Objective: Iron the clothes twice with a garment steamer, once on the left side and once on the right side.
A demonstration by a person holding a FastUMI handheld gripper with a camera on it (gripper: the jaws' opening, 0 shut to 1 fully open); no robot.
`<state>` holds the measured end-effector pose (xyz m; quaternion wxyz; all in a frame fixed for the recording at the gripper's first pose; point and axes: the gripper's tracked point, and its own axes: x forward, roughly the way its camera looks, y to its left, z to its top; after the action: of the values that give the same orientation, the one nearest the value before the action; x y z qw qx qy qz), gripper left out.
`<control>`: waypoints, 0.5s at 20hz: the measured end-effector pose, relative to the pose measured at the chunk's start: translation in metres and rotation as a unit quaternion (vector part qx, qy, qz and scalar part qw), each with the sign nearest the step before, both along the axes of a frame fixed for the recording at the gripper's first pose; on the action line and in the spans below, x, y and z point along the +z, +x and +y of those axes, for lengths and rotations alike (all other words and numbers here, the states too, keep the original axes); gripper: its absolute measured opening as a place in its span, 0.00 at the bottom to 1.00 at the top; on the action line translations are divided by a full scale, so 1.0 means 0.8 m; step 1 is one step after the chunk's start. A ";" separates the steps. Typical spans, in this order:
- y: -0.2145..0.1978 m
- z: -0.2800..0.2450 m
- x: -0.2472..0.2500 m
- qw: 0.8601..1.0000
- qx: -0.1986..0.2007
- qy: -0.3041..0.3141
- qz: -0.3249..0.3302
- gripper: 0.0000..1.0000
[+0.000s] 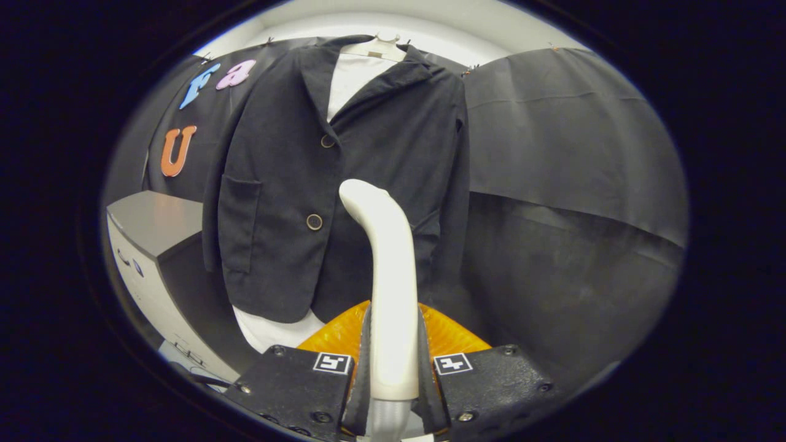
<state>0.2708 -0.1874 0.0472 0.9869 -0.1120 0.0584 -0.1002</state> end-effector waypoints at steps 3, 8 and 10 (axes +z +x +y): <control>-0.001 0.002 -0.005 1.000 0.008 0.005 0.006 0.36; 0.003 0.000 -0.005 0.999 0.024 0.026 0.013 0.36; 0.002 0.000 -0.003 0.998 0.036 0.043 0.011 0.36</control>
<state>0.2727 -0.1873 0.0445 0.9930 -0.0728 0.0699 -0.0608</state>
